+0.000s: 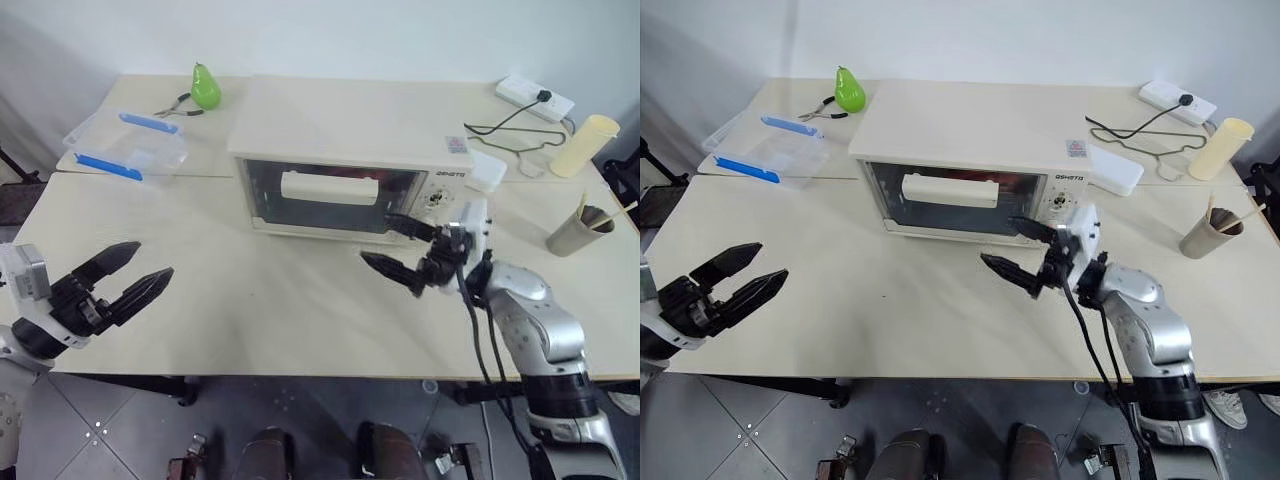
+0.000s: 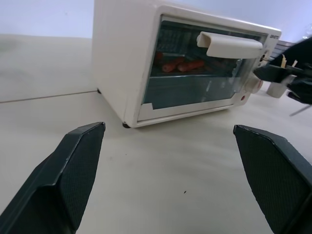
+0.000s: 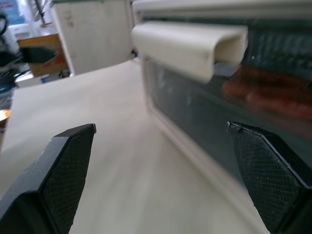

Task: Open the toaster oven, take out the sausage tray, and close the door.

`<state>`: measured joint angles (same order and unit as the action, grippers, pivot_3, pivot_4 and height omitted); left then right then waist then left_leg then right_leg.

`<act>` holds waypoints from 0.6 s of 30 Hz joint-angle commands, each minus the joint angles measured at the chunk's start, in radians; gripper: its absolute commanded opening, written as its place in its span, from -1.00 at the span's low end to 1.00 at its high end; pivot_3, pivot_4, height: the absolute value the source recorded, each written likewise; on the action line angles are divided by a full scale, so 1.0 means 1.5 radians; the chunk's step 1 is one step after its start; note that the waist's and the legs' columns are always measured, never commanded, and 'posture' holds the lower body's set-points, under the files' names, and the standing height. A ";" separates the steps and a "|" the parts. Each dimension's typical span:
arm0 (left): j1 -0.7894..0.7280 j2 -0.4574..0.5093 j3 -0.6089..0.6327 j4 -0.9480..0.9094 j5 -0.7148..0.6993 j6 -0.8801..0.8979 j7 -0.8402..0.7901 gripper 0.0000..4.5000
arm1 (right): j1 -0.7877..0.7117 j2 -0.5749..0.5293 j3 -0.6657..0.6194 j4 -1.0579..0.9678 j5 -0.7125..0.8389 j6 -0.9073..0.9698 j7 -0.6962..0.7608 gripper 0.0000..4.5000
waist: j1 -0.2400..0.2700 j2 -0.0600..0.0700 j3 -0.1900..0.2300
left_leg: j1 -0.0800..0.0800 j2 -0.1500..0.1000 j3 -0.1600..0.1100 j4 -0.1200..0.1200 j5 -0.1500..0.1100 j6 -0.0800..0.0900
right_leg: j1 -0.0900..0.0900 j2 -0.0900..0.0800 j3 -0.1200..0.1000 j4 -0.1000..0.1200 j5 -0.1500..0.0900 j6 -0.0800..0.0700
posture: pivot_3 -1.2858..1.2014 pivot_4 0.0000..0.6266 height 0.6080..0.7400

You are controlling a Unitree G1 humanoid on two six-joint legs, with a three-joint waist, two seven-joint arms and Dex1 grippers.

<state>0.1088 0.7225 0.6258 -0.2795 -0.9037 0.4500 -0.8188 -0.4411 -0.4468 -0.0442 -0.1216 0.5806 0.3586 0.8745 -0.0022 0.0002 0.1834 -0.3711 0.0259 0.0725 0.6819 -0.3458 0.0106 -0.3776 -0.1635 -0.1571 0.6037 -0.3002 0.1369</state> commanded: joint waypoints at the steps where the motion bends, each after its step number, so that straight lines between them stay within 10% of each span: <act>1: -0.006 0.006 0.004 -0.028 -0.012 0.009 0.000 0.99 | -0.029 0.017 -0.003 0.011 0.004 0.001 -0.010 1.00 | 0.000 0.000 0.000 | 0.000 0.000 0.000 0.000 0.000 0.000 | 0.000 0.000 0.000 0.000 0.000 0.000 | 0.03 -0.52 1.00; 18: -0.042 -0.010 -0.015 -0.021 -0.040 0.062 0.042 0.91 | -0.006 0.001 0.078 0.007 -0.100 -0.220 0.177 1.00 | -0.001 0.000 0.000 | 0.000 0.001 0.002 0.000 0.000 -0.001 | -0.001 0.001 0.001 0.000 0.000 0.000 | 0.03 -0.52 1.00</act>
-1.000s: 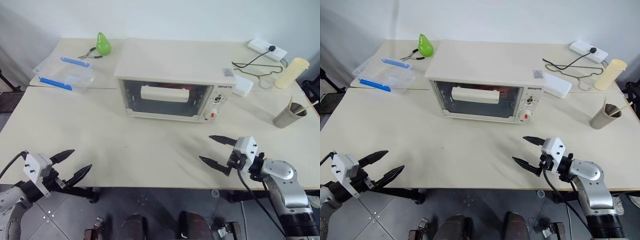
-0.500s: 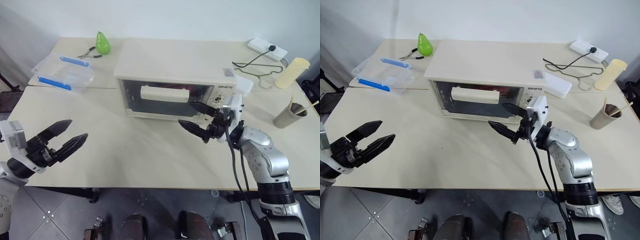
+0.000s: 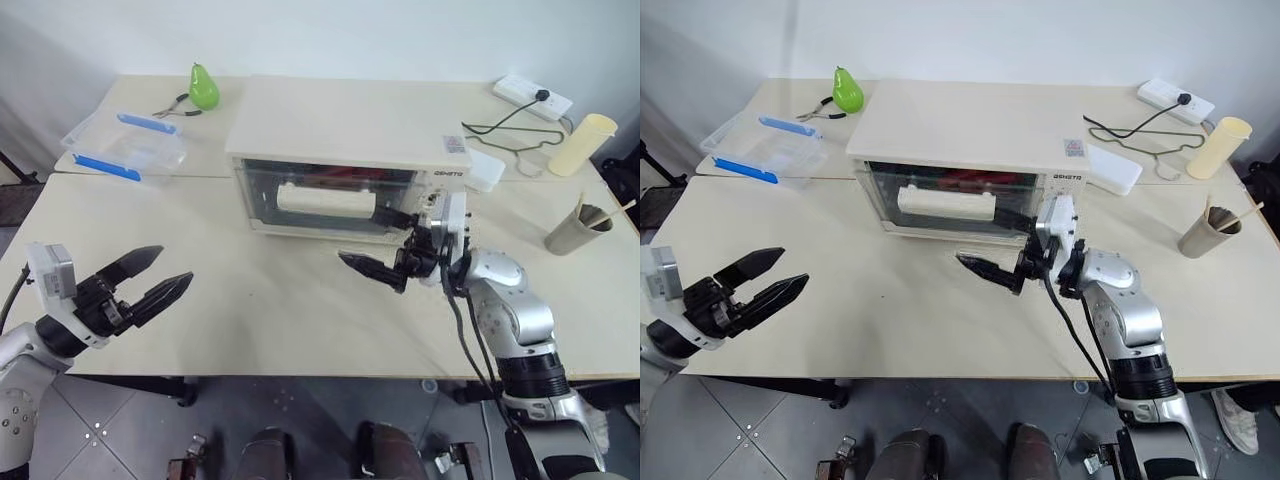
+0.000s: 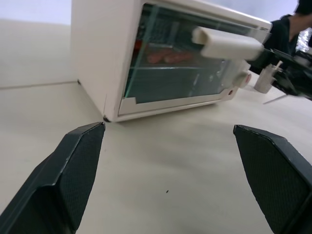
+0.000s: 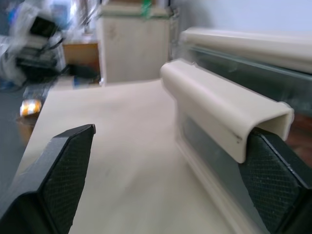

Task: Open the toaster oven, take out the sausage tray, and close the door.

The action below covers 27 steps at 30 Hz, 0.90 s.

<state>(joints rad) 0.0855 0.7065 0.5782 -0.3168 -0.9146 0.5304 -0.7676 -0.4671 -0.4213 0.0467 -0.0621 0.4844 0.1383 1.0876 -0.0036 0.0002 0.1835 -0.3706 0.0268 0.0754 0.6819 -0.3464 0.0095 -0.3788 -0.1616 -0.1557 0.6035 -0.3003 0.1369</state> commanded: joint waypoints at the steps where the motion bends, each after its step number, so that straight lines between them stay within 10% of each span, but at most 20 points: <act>1: -0.041 0.000 0.018 0.012 -0.039 0.010 0.009 0.82 | 0.014 -0.020 0.019 -0.029 -0.047 -0.091 0.039 1.00 | 0.000 0.000 0.000 | 0.000 0.000 0.000 0.000 0.000 0.000 | 0.000 0.000 0.000 0.000 0.000 0.000 | 0.03 -0.52 1.00; 15: -0.307 -0.020 -0.118 0.195 0.091 -0.070 -0.018 -1.00 | 0.000 -0.031 0.039 0.041 -0.103 -0.243 0.080 1.00 | -0.001 0.000 0.000 | 0.000 0.000 0.005 0.001 0.000 0.000 | 0.000 0.000 -0.001 0.000 0.000 0.000 | 0.03 -0.52 1.00; 27: -0.422 -0.076 -0.256 0.286 0.175 -0.104 -0.112 -1.00 | 0.016 -0.041 0.040 0.048 -0.122 -0.280 0.076 1.00 | 0.000 0.000 0.000 | 0.000 0.000 0.008 0.001 0.000 -0.001 | -0.001 0.001 0.000 0.000 0.000 0.000 | 0.03 -0.52 1.00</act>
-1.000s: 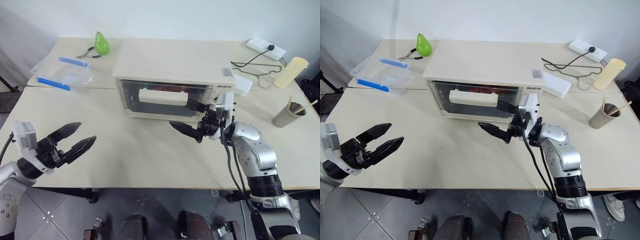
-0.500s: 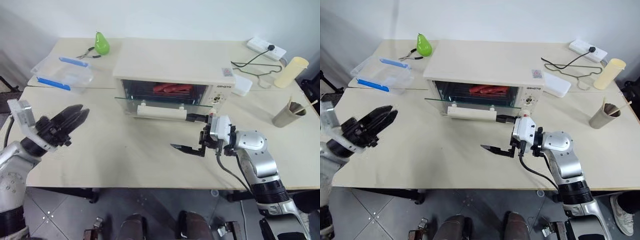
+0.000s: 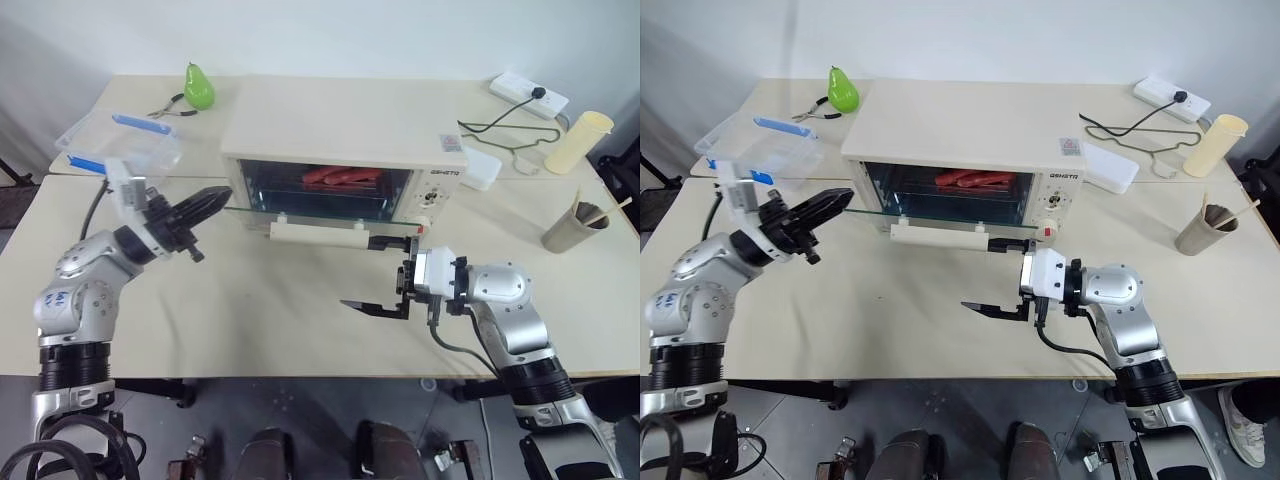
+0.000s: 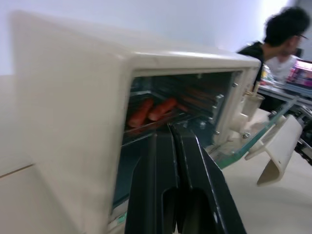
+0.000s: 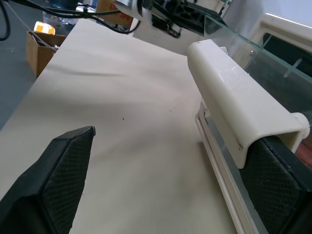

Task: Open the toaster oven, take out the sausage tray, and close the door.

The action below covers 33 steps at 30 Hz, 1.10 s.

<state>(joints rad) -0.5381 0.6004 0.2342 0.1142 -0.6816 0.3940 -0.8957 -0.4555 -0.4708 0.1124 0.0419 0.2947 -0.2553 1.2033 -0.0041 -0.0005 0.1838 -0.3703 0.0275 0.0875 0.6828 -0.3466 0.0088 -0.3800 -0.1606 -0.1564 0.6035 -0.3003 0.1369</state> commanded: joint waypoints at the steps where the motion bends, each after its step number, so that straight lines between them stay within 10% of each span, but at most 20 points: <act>1: -0.009 -0.013 -0.037 0.003 0.028 -0.013 -0.028 -1.00 | 0.015 -0.011 -0.007 -0.025 0.004 -0.016 -0.005 1.00 | 0.001 0.000 0.000 | 0.000 0.000 0.000 0.000 0.000 0.000 | 0.000 0.000 0.000 0.000 0.000 0.000 | 0.03 -0.52 1.00; 16: 0.065 0.017 -0.119 0.006 0.141 -0.056 -0.109 -1.00 | 0.356 -0.180 -0.243 -0.130 0.019 0.022 -0.117 1.00 | 0.012 0.000 0.000 | 0.001 0.000 0.003 0.001 0.000 0.001 | 0.001 0.000 0.001 -0.003 0.000 0.000 | 0.03 -0.52 1.00; 33: 0.177 -0.020 -0.089 -0.056 0.200 -0.173 -0.017 -0.92 | 0.013 -0.006 0.039 -0.218 -0.170 0.255 -0.339 1.00 | 0.006 0.000 0.000 | -0.001 0.001 0.004 0.001 0.000 0.000 | -0.005 -0.002 0.001 0.005 0.000 -0.002 | 0.03 -0.52 1.00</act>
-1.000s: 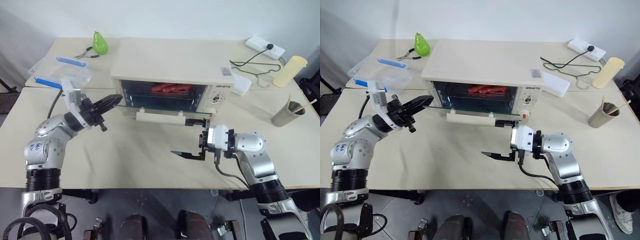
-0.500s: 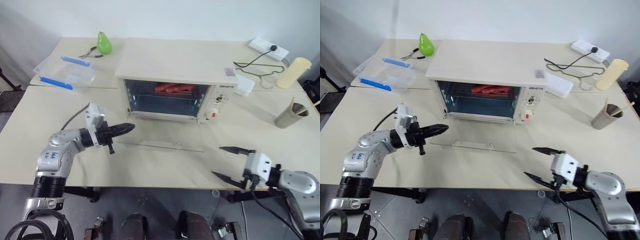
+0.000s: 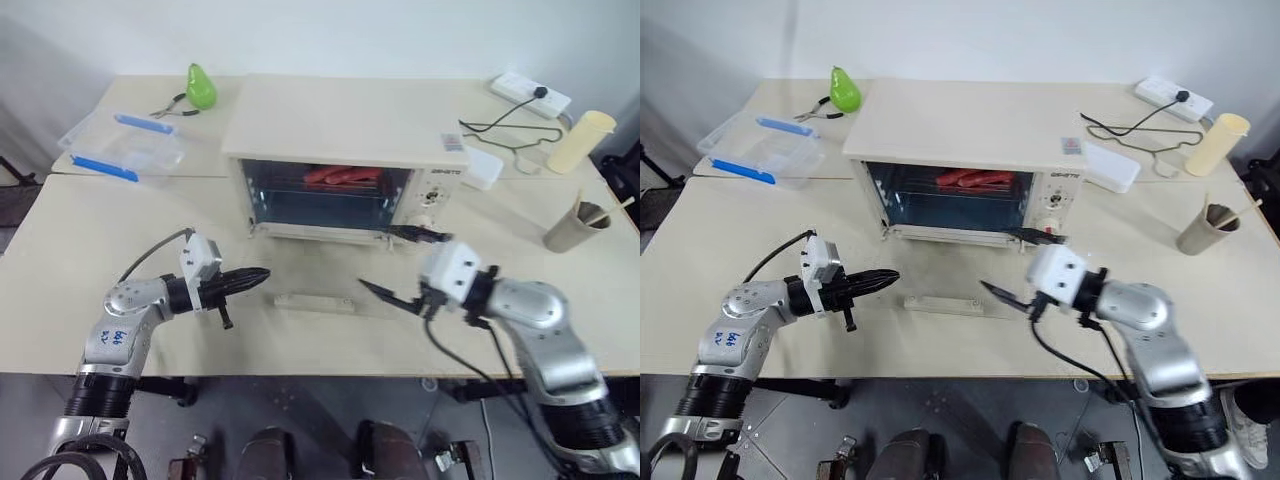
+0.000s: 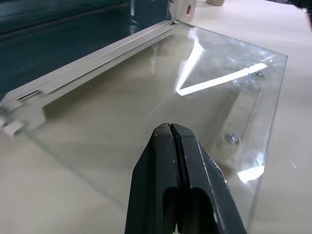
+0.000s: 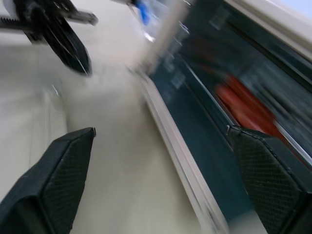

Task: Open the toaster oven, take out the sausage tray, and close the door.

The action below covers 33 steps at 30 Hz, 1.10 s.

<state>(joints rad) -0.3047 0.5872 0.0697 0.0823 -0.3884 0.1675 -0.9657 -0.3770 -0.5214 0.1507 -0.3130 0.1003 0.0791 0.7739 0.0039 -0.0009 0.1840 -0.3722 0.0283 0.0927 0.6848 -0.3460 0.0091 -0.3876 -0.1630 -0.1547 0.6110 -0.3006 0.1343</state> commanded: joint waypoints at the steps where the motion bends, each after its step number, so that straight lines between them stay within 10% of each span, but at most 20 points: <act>1: 0.031 -0.014 0.027 -0.044 0.003 -0.027 0.038 -0.82 | -0.055 0.042 0.020 0.031 -0.052 0.046 -0.069 1.00 | 0.000 0.000 0.000 | 0.000 0.000 0.000 0.000 0.000 0.000 | 0.000 0.000 0.000 0.000 0.000 0.000 | 0.03 -0.52 1.00; 15: 0.254 -0.018 0.214 -0.306 -0.137 0.039 0.129 0.98 | -0.289 0.152 0.175 0.398 -0.394 -0.115 -0.313 1.00 | -0.025 0.000 0.000 | 0.000 0.001 -0.001 -0.001 0.000 0.000 | -0.004 -0.001 0.001 0.004 0.000 0.000 | 0.03 -0.52 1.00; 24: 0.275 -0.022 0.238 -0.334 -0.160 0.055 0.156 1.00 | -0.361 0.201 0.190 0.515 -0.452 -0.129 -0.396 0.74 | -0.023 0.000 0.000 | 0.000 0.001 -0.001 -0.001 0.000 0.000 | -0.004 -0.001 0.001 0.004 0.000 0.000 | 0.03 -0.52 1.00; 33: 0.240 -0.023 0.219 -0.318 -0.156 0.061 0.168 1.00 | -0.373 0.207 0.189 0.557 -0.467 -0.156 -0.420 -0.59 | -0.027 0.000 0.000 | 0.000 0.001 -0.001 -0.001 0.000 0.000 | -0.004 -0.001 0.001 0.004 0.000 0.000 | 0.03 -0.52 1.00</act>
<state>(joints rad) 0.0641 0.5537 0.3968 -0.3794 -0.6043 0.2635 -0.7144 -0.9064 -0.2179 0.4377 0.5321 -0.5999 -0.1349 0.1567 -0.0363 -0.0015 0.1836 -0.3724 0.0301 0.0919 0.6832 -0.3462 0.0086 -0.3937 -0.1640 -0.1529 0.6173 -0.3010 0.1336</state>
